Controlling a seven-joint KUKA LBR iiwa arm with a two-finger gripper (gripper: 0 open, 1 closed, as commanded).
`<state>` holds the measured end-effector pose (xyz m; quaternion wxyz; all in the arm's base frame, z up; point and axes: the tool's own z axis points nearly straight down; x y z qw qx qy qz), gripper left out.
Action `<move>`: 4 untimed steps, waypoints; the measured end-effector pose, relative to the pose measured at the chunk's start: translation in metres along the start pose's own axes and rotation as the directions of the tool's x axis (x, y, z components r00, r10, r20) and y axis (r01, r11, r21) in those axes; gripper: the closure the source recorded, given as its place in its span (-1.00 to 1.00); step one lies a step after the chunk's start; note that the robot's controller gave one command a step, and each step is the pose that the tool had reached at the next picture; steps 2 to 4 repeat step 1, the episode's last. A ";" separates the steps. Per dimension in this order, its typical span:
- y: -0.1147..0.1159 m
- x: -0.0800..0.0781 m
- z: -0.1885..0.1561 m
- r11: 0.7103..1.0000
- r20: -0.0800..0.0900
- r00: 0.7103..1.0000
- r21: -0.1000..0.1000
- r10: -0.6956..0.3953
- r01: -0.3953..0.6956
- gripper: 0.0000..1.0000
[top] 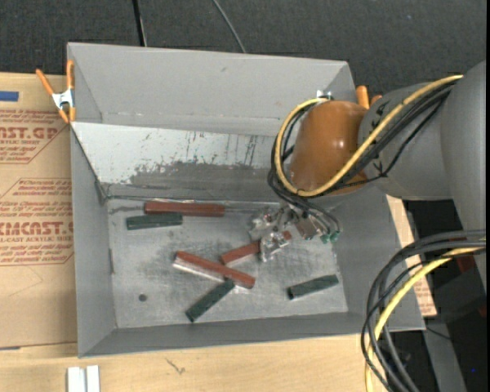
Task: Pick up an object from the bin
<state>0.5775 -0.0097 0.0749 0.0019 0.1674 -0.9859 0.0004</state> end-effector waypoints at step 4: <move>0.021 -0.007 -0.186 0.998 0.015 0.998 0.004 -0.055 0.055 1.00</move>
Offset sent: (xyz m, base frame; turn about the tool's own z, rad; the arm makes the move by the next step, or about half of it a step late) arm 0.0000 0.0000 0.0000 0.0000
